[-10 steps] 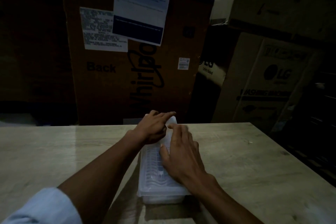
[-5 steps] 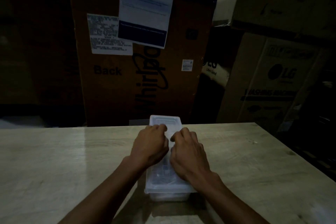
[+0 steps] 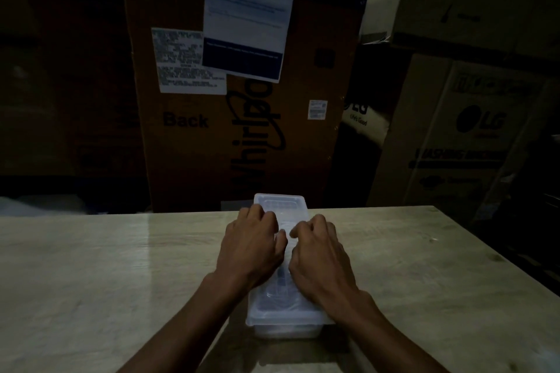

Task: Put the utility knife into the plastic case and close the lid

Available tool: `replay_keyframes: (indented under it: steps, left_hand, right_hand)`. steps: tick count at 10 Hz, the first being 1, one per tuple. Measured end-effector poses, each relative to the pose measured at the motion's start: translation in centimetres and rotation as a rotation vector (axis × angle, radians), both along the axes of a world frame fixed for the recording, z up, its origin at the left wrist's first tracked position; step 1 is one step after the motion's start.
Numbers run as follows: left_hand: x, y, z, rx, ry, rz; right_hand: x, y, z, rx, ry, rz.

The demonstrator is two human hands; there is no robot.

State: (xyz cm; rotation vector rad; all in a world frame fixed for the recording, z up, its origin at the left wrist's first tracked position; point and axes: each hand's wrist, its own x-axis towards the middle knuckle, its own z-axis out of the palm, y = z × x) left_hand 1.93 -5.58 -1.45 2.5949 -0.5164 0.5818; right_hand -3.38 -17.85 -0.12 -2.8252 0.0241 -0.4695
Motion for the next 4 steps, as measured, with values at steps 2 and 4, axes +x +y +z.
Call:
replay_keyframes:
  steps: [2, 4]
  left_hand:
    - [-0.9, 0.1, 0.3, 0.053, 0.04, -0.031]
    - [-0.8, 1.8, 1.5, 0.0, -0.061, -0.043]
  right_hand:
    - [0.3, -0.3, -0.2, 0.042, -0.003, 0.008]
    - [0.3, -1.0, 1.8, 0.171, -0.152, 0.027]
